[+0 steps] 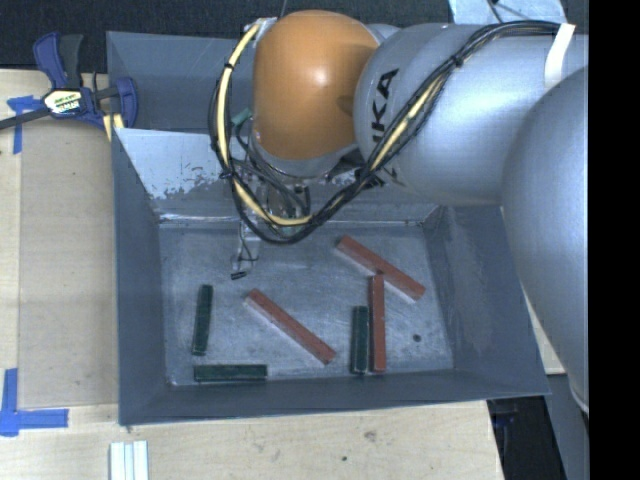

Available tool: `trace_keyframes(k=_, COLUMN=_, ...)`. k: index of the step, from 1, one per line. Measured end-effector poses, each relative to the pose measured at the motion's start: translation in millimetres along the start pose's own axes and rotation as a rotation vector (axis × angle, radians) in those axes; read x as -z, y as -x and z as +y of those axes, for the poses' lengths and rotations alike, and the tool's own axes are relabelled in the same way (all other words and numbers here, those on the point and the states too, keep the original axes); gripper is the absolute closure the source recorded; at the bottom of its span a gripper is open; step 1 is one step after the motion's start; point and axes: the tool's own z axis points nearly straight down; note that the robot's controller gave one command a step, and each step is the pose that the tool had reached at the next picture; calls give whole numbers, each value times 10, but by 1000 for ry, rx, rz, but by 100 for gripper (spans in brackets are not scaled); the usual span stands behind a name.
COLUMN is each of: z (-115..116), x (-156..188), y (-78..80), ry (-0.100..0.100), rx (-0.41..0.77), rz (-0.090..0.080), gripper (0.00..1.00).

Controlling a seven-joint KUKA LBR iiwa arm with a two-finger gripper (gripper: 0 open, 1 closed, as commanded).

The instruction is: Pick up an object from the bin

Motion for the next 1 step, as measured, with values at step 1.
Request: trace_keyframes(k=1, z=-2, x=0, y=1, ry=0, rx=-1, rz=0, gripper=0)
